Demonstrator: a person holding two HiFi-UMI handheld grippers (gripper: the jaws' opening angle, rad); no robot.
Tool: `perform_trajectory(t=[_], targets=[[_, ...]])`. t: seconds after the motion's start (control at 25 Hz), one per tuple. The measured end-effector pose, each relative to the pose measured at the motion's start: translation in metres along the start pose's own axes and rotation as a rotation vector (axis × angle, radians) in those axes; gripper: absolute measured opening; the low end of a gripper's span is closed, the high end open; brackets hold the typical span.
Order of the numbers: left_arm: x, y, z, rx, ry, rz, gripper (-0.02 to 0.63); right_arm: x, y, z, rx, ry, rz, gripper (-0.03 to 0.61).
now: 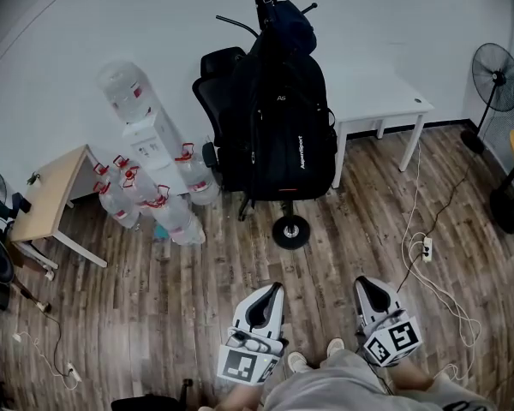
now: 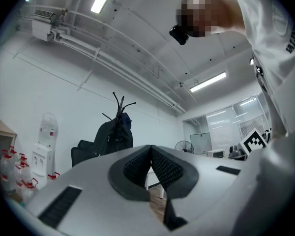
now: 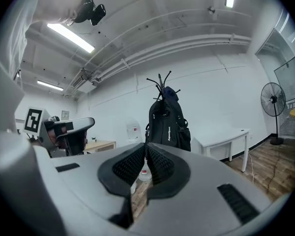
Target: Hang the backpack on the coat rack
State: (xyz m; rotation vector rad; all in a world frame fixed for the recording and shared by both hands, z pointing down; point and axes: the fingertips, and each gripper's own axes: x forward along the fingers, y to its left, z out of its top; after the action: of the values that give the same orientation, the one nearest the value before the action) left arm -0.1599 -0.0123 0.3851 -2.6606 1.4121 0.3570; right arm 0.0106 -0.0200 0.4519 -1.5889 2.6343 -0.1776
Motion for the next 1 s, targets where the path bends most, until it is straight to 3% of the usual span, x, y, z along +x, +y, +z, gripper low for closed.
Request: perform_trajectory(t=[0.52,1.0], targets=[[0.014,-0.028,0.003,0.027,0.011,0.033,0.008,-0.011,-0.031,0.021,-0.002,-0.025,0.015,0.015],[0.019,-0.052,-0.006,0.041,0.059,0.086,0.008,-0.027,-0.034,0.023,-0.008,-0.003,0.079,0.014]])
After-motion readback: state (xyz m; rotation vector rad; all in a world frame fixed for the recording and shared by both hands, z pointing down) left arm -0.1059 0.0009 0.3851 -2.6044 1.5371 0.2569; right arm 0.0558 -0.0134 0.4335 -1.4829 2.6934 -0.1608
